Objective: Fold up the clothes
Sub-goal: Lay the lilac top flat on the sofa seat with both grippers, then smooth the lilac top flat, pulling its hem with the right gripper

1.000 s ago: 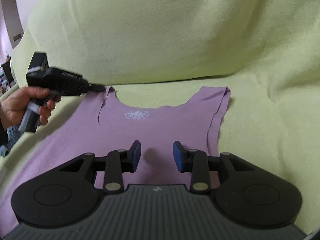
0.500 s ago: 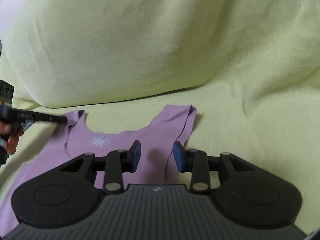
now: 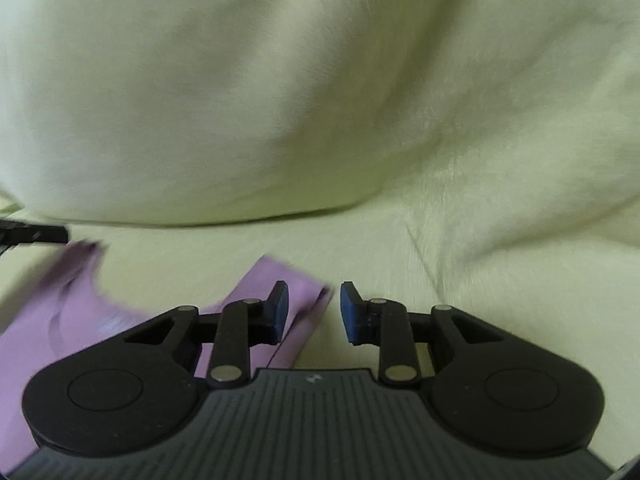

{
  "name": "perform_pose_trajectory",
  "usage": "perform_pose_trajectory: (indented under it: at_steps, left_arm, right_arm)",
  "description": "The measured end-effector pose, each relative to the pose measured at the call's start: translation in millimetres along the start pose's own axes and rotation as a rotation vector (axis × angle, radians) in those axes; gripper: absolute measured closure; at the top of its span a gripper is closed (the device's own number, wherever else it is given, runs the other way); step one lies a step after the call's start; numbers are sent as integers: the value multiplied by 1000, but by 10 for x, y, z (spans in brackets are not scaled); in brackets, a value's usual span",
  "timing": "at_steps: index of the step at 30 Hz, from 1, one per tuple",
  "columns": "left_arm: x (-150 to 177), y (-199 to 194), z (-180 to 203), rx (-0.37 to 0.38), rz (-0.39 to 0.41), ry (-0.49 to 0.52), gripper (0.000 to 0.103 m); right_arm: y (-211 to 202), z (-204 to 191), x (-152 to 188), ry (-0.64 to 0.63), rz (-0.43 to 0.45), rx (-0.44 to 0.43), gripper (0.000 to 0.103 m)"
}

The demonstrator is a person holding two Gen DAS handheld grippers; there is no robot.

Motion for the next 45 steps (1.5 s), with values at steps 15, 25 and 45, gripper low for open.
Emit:
perform_pose_trajectory:
  at_steps: [15, 25, 45]
  left_arm:
    - [1806, -1896, 1099, -34, -279, 384, 81]
    - [2281, -2791, 1524, -64, -206, 320, 78]
    - [3146, -2858, 2239, -254, -209, 806, 74]
  right_arm:
    - [-1923, -738, 1769, -18, -289, -90, 77]
    - [-2689, -1240, 2210, -187, -289, -33, 76]
    - [-2719, -1561, 2612, -595, -276, 133, 76]
Point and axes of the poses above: each gripper's, at about its wrist camera, not at the fingertips, and y roughly the way its jaws point, z to its right, x to its underside, the point moved 3 cm from there along y, roughly the way its jaws point, and after that the axes turned 7 degrees about -x, right-handed, at the moved point
